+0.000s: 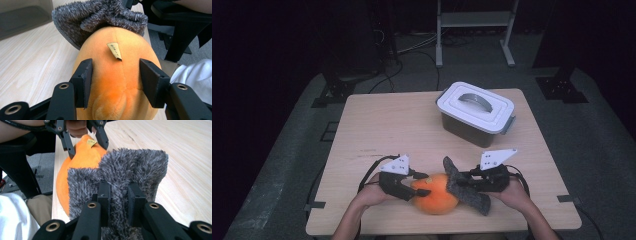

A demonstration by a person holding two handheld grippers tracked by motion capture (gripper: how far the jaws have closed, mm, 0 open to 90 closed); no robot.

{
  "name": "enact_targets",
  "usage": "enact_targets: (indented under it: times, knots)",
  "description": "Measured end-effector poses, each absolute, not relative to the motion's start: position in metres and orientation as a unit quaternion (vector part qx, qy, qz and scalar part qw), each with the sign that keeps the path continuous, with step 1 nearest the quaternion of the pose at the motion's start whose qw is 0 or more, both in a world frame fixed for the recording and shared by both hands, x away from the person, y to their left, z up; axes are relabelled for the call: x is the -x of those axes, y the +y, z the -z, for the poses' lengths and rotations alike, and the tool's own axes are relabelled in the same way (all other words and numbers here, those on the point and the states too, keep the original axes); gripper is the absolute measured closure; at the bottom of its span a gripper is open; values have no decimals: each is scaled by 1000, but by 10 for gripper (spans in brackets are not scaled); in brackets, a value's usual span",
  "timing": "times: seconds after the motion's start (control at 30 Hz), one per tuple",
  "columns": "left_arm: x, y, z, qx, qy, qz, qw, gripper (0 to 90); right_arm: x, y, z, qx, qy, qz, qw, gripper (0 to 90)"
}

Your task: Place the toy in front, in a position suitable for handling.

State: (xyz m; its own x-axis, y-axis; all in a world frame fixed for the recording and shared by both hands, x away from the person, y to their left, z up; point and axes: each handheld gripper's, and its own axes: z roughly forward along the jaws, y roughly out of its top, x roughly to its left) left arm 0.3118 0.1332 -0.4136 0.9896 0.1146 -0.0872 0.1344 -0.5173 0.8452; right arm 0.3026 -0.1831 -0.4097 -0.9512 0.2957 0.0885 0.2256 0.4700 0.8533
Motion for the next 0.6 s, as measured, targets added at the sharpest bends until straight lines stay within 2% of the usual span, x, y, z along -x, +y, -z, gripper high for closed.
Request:
enact_targets:
  times: [0.33, 0.6]
  knots:
    - [-318, 145, 417, -865, 86, 30, 494, 459, -310, -200, 418, -182, 842, -508, 9, 747]
    - [-319, 147, 420, -862, 88, 36, 497, 451, -308, -188, 426, -164, 859, -485, 3, 745]
